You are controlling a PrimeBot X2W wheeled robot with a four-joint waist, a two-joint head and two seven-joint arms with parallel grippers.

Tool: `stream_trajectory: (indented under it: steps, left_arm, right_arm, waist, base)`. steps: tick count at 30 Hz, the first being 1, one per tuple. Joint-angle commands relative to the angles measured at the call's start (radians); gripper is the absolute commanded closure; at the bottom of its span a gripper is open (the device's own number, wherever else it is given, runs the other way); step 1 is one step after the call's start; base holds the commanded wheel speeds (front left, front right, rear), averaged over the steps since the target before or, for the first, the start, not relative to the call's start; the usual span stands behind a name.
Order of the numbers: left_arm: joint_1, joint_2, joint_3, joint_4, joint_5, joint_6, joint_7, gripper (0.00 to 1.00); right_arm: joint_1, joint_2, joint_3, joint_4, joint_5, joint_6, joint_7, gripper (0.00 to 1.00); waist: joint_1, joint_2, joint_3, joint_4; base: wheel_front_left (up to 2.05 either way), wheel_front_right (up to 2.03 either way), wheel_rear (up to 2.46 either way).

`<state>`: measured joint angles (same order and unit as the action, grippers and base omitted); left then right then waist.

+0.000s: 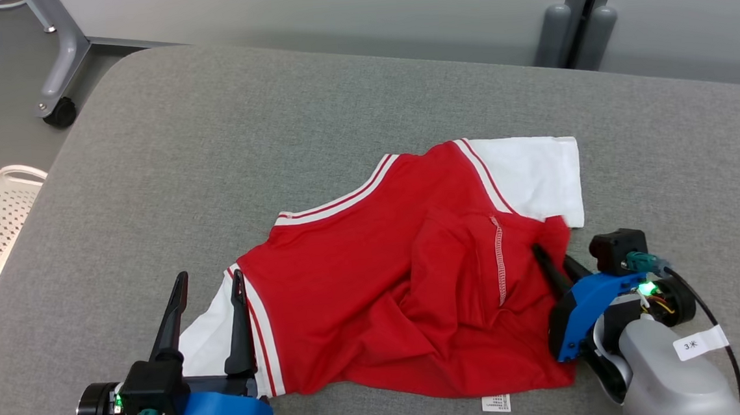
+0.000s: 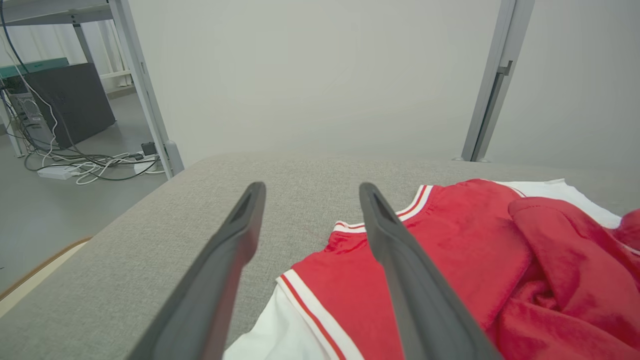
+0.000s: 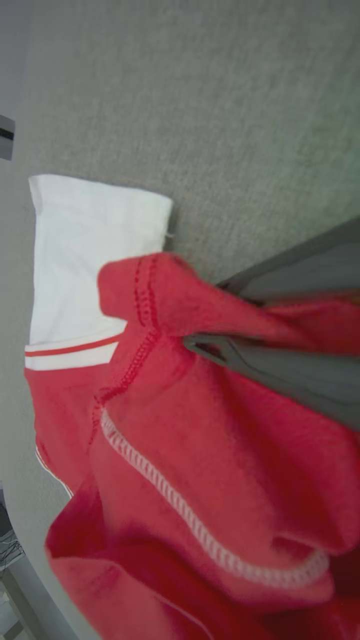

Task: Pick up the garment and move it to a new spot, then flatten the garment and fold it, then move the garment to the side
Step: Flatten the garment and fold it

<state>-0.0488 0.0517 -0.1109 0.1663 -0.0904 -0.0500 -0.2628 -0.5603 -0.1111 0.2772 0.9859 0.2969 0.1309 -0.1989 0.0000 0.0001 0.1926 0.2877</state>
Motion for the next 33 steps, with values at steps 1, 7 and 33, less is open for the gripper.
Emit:
stream_trajectory:
  steps: [1, 7, 33]
  left_arm:
    - [-0.009, -0.002, -0.001, 0.004, -0.005, 0.007, -0.003, 0.0]
    - [-0.004, -0.002, 0.002, 0.009, -0.009, 0.006, -0.003, 0.0]
    - [0.033, -0.002, 0.03, 0.018, -0.006, 0.004, -0.003, 0.0]
  right_arm:
    - [-0.016, -0.022, 0.007, 0.017, 0.018, 0.0, -0.015, 1.0]
    - [-0.034, -0.113, 0.006, 0.022, 0.049, 0.0, -0.053, 1.0]
    - [0.04, -0.245, -0.145, -0.209, 0.016, 0.0, -0.067, 0.0]
  waist:
    - [0.0, -0.0001, -0.004, -0.01]
    - [0.0, -0.0001, -0.021, -0.048]
    - [0.0, -0.0001, -0.087, -0.181]
  base:
    - [0.0, 0.0, 0.0]
    - [0.0, 0.0, 0.0]
    - [0.0, 0.0, 0.0]
